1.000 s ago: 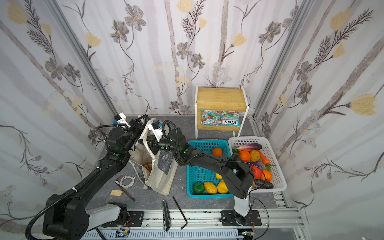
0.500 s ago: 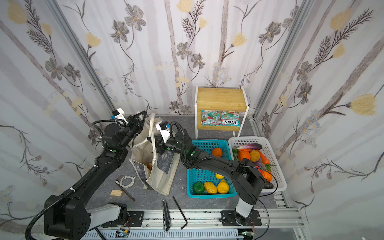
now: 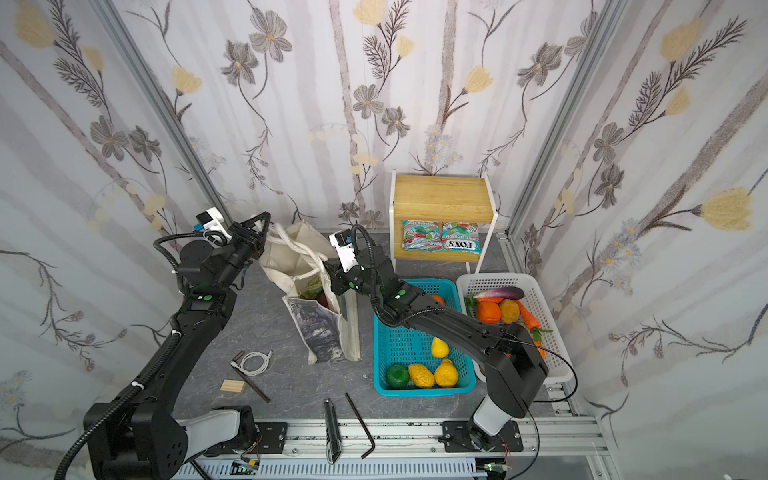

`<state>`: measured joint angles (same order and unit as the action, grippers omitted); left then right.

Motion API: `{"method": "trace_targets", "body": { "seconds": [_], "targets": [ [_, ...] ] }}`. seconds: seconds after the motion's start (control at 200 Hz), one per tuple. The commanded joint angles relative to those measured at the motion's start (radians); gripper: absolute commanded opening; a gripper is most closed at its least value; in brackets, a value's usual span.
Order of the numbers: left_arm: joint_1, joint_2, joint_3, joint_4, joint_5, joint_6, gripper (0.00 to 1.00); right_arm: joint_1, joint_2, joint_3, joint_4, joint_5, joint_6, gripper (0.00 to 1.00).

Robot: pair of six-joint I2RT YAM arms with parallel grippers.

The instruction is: Place the food into the grocery bag and tie it

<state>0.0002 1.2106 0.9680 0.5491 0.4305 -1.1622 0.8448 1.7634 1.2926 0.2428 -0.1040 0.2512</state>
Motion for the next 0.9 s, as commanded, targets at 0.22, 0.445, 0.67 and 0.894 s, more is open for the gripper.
{"method": "trace_targets", "body": {
  "seconds": [0.22,0.445,0.67,0.894],
  "targets": [
    [0.163,0.02,0.01,0.048,0.122,-0.038,0.0,-0.094,0.007,0.043,-0.025,0.306,0.123,0.0],
    [0.299,0.002,-0.038,0.048,0.14,-0.05,0.0,-0.121,0.045,0.035,0.023,0.413,0.215,0.0],
    [0.402,0.012,-0.081,0.048,0.105,-0.04,0.0,-0.137,0.093,0.113,-0.024,0.605,0.269,0.0],
    [0.433,0.09,-0.06,0.048,0.093,-0.024,0.0,-0.172,0.113,0.157,-0.032,0.667,0.17,0.0]
  ]
}}
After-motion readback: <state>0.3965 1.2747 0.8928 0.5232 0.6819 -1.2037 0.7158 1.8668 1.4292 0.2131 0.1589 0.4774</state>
